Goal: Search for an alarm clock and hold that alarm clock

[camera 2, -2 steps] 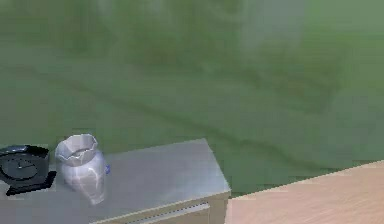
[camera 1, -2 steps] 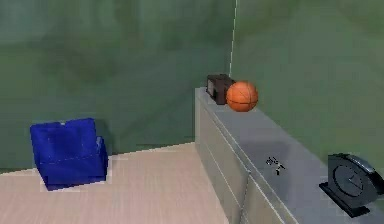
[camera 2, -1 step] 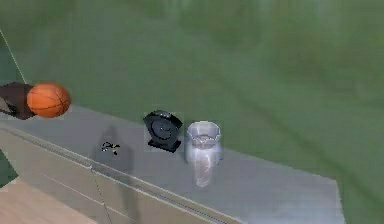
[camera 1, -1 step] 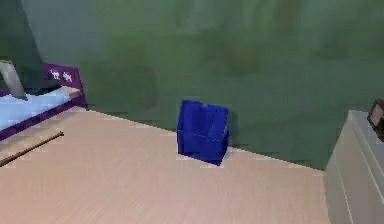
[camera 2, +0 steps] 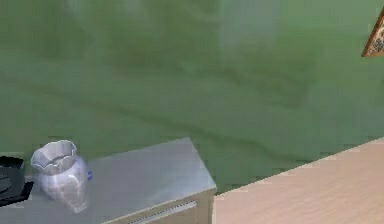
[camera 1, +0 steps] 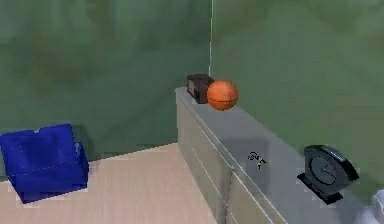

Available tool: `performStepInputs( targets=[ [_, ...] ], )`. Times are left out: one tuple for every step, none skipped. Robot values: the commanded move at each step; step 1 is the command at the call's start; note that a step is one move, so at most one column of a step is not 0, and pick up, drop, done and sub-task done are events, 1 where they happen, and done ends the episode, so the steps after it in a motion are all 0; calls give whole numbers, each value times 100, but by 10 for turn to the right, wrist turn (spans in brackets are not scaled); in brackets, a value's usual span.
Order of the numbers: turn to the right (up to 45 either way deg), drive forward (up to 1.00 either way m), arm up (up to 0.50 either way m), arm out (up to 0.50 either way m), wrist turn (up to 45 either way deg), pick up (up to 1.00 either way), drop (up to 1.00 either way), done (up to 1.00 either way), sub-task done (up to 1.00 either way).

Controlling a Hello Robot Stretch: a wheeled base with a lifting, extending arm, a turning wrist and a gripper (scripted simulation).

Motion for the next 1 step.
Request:
performStepInputs(
  targets=[
    [450,0,0,0,0,0,0,0,0]
  ],
)
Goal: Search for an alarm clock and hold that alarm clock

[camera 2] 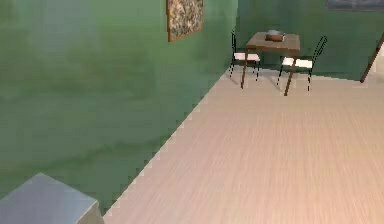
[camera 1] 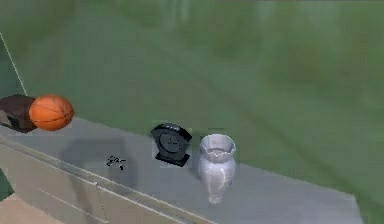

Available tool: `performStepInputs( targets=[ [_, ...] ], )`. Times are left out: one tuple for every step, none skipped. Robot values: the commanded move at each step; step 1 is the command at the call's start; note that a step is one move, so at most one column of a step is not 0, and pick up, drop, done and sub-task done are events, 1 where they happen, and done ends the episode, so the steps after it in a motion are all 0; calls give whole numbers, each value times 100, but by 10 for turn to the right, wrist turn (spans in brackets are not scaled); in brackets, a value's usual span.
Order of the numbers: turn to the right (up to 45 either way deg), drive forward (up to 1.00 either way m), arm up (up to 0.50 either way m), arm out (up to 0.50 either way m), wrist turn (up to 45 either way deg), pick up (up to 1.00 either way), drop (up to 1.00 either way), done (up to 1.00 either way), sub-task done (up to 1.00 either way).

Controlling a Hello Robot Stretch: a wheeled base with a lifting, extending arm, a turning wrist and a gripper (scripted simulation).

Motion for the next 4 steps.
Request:
performStepInputs(
  targets=[
    [0,25,0,0,0,0,0,0,0],
    [-450,0,0,0,0,0,0,0,0],
    [-450,0,0,0,0,0,0,0,0],
    [0,0,50,0,0,0,0,0,0]
  ],
)
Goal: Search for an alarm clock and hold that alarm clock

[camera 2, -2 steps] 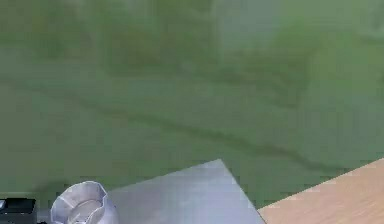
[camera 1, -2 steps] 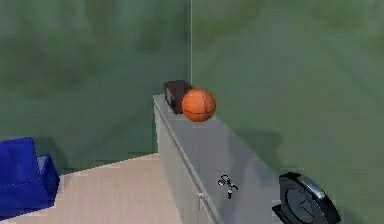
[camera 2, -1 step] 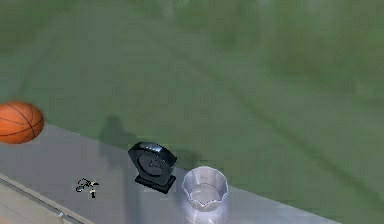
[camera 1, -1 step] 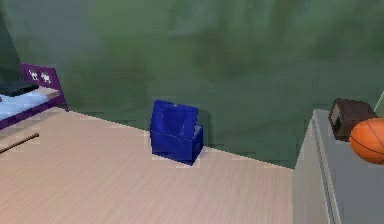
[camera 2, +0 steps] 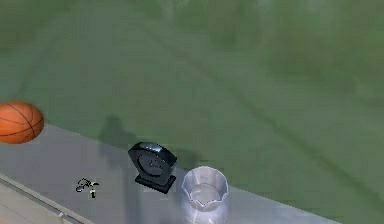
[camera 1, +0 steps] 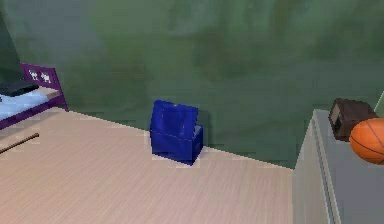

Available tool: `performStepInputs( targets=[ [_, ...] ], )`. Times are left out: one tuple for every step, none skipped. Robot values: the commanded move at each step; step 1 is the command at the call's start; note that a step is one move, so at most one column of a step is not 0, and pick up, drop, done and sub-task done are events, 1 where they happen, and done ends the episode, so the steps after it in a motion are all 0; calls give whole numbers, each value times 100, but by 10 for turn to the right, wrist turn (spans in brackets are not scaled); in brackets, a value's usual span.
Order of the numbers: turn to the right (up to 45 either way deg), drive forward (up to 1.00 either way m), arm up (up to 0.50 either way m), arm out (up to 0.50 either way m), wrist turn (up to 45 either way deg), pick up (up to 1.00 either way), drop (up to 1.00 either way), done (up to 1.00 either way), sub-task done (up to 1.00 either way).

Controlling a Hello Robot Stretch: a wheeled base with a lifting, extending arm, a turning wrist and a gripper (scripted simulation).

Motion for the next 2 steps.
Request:
performStepInputs(
  targets=[
    [0,0,28,0,0,0,0,0,0],
    [0,0,0,28,0,0,0,0,0]
  ],
)
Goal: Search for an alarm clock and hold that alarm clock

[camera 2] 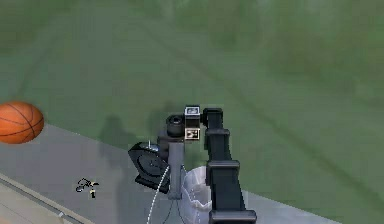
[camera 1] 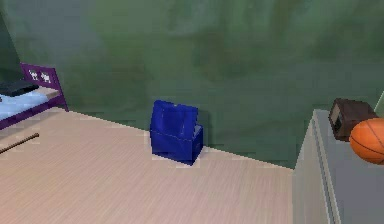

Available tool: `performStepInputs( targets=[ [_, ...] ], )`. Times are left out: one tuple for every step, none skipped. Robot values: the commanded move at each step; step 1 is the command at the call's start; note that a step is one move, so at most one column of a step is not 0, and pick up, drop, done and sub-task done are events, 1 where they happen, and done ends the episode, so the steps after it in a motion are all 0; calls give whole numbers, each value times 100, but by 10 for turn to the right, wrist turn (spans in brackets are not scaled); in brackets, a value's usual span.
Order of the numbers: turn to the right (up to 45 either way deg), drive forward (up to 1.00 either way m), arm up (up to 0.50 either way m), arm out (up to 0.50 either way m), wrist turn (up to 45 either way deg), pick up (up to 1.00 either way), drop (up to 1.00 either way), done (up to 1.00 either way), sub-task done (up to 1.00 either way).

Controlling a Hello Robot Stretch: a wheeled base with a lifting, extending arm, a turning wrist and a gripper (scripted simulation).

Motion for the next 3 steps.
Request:
performStepInputs(
  targets=[
    [0,0,0,0,450,0,0,0,0],
    [0,0,0,0,450,0,0,0,0],
    [0,0,0,0,450,0,0,0,0]
  ],
)
